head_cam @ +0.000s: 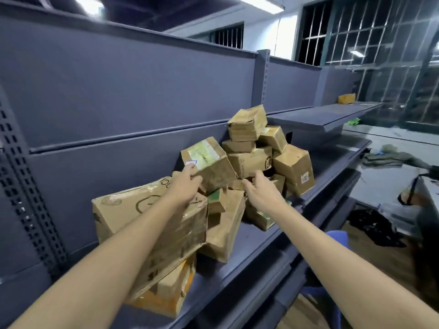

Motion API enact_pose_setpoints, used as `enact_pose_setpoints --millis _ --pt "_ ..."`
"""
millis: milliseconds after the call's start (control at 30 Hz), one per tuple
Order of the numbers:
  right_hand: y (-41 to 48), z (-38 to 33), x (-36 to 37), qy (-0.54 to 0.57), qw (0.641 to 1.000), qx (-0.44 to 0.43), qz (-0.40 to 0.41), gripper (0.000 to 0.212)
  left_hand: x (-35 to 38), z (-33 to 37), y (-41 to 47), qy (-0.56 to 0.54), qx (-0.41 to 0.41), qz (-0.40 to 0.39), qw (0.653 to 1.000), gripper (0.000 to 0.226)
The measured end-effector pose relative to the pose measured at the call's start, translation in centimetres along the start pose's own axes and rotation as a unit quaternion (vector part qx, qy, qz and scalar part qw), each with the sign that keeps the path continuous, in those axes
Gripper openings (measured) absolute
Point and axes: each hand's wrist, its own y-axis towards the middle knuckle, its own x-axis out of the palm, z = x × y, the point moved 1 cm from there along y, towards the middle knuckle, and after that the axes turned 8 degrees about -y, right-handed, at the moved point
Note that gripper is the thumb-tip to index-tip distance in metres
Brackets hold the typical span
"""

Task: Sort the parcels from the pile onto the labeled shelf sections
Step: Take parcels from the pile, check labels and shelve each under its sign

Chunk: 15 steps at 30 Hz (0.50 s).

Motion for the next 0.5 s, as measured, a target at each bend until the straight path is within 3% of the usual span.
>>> enact_pose_setpoints --millis 100,233,500 --pt "6.2 -0.5 0.7 0.037 0.998 -0.053 -0.002 0.048 0.1 -0.5 3.1 0.009 -0.052 0.053 0.997 0.038" --pt "12.1 -1.9 2.2 0.097 0.989 -0.105 -0.024 0.048 0.2 -0.9 6.3 0.025 -0.106 0.066 0.992 0.014" --pt "15.6 -2.6 5.1 0.111 0.984 -0.122 -0.062 0.035 2.2 -0.2 9.7 0.062 -0.117 0.029 0.991 0.021"
